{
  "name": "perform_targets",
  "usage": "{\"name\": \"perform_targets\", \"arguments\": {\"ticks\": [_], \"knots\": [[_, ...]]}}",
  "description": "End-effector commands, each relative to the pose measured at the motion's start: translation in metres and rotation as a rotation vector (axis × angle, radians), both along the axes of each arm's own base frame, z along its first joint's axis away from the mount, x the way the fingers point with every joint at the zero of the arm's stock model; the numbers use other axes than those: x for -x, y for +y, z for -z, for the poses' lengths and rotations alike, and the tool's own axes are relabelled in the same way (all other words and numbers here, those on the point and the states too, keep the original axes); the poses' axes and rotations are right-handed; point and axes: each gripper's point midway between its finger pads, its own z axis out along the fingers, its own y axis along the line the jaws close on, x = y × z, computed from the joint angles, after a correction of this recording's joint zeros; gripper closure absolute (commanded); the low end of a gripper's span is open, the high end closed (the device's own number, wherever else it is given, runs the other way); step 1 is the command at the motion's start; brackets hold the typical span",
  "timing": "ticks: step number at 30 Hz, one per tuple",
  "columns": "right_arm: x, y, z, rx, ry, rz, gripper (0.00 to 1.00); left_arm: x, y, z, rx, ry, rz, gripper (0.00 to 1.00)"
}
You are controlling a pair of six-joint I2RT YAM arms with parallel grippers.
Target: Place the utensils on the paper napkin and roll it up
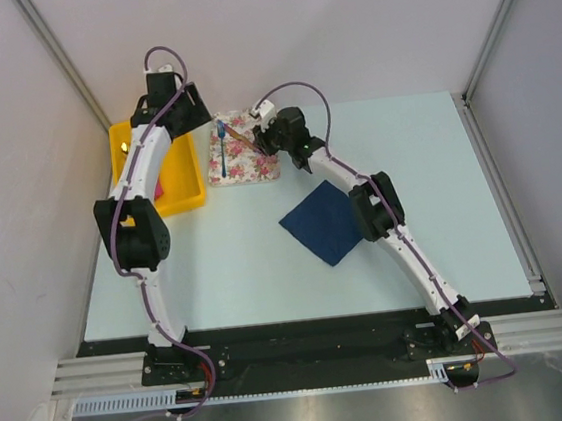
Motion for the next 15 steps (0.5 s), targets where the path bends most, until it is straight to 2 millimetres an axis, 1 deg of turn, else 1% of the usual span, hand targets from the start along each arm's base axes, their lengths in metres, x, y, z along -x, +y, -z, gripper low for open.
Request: {"name": "perform_targets", "arguments": {"ticks": [1,5,7,8,9,10,11,12,13,14,15], "knots": [[-0.009,-0.004,-0.027,-0.096,0.041,0.066,0.71,0.008,0.005,-0.034,0.026,-0.052,-0.007,0.29],[-0.002,-0.005,-0.020,-0.125,0.132,0.072,0.70,0.005,0.004,-0.026,0.038,-0.040,-0.006,0.28],[-0.002,-0.009,-0.019,-0.154,0.173,0.087,0.71,-0.003,-0.004,-0.025,0.062,-0.055,0.027,0.28],[-0.003,-0.012,-0.025,-0.167,0.174,0.092,0.70,-0.008,-0.008,-0.021,0.078,-0.058,0.042,0.29],[-0.002,-0.015,-0.017,-0.168,0.196,0.096,0.70,-0.019,-0.015,-0.008,0.094,-0.059,0.066,0.31],[-0.004,-0.019,-0.021,-0.183,0.205,0.103,0.71,-0.026,-0.028,-0.012,0.130,-0.081,0.121,0.35],[-0.004,-0.021,-0.033,-0.203,0.195,0.099,0.71,-0.033,-0.034,-0.010,0.146,-0.090,0.131,0.36],[-0.003,-0.026,-0.030,-0.204,0.214,0.104,0.71,-0.044,-0.044,0.012,0.154,-0.071,0.151,0.39],[-0.003,-0.031,-0.034,-0.219,0.231,0.107,0.71,-0.052,-0.052,0.005,0.166,-0.102,0.170,0.45],[-0.007,-0.033,-0.061,-0.258,0.182,0.101,0.72,-0.054,-0.061,0.010,0.199,-0.100,0.191,0.48],[-0.006,-0.035,-0.067,-0.266,0.179,0.098,0.71,-0.061,-0.074,0.010,0.223,-0.131,0.218,0.51]]}}
